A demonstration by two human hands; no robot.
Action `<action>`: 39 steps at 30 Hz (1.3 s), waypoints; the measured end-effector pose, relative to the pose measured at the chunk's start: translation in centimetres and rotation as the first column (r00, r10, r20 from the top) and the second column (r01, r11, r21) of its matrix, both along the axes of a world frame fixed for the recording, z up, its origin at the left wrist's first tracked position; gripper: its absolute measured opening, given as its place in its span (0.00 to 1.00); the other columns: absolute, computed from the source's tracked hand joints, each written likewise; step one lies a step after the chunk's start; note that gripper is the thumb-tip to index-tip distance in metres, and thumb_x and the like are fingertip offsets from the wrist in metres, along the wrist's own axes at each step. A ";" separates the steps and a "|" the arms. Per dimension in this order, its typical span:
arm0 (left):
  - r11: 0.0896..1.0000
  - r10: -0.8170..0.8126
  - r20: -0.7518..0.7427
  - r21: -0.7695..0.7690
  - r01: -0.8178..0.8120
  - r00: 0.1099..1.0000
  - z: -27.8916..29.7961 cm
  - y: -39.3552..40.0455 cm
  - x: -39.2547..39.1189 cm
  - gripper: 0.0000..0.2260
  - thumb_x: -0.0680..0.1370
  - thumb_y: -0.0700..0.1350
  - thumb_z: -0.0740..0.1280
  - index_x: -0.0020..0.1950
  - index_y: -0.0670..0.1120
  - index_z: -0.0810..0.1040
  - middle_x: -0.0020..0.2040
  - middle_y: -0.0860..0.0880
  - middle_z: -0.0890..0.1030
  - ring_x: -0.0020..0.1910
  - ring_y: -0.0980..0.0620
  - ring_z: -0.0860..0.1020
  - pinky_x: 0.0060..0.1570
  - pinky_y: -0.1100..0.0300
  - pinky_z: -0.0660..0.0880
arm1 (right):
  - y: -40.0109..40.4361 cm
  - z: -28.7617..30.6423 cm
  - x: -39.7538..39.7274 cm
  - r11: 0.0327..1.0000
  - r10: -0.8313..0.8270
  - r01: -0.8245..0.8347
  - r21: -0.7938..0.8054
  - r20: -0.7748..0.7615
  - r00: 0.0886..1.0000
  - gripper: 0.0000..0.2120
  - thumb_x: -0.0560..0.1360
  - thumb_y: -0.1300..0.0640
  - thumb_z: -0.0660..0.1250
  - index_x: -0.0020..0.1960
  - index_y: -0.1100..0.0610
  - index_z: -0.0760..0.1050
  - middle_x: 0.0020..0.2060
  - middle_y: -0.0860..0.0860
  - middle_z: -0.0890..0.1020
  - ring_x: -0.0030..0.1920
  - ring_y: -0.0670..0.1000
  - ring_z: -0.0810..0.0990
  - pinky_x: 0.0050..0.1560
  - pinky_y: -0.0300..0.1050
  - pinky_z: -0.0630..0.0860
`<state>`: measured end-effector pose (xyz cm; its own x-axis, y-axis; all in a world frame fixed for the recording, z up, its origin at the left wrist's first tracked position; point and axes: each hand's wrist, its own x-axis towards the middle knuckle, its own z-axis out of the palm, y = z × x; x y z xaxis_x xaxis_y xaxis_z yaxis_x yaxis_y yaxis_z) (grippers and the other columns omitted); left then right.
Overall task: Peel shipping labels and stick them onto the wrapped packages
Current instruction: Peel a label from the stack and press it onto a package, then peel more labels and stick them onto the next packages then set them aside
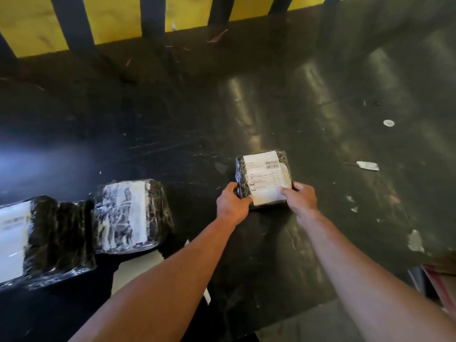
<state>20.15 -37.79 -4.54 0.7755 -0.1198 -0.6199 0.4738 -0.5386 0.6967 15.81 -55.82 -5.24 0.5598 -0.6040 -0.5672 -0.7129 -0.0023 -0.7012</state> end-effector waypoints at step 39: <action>0.919 0.332 -0.082 0.253 -0.303 0.940 -0.4 33.5 -21.1 0.21 0.75 0.55 0.79 0.62 0.50 0.78 0.53 0.51 0.84 0.49 0.55 0.83 0.38 0.63 0.77 | 30.8 -1.1 -14.5 0.826 0.560 -0.563 0.032 -0.158 0.813 0.19 0.66 0.45 0.85 0.43 0.54 0.78 0.42 0.48 0.84 0.43 0.50 0.81 0.38 0.41 0.72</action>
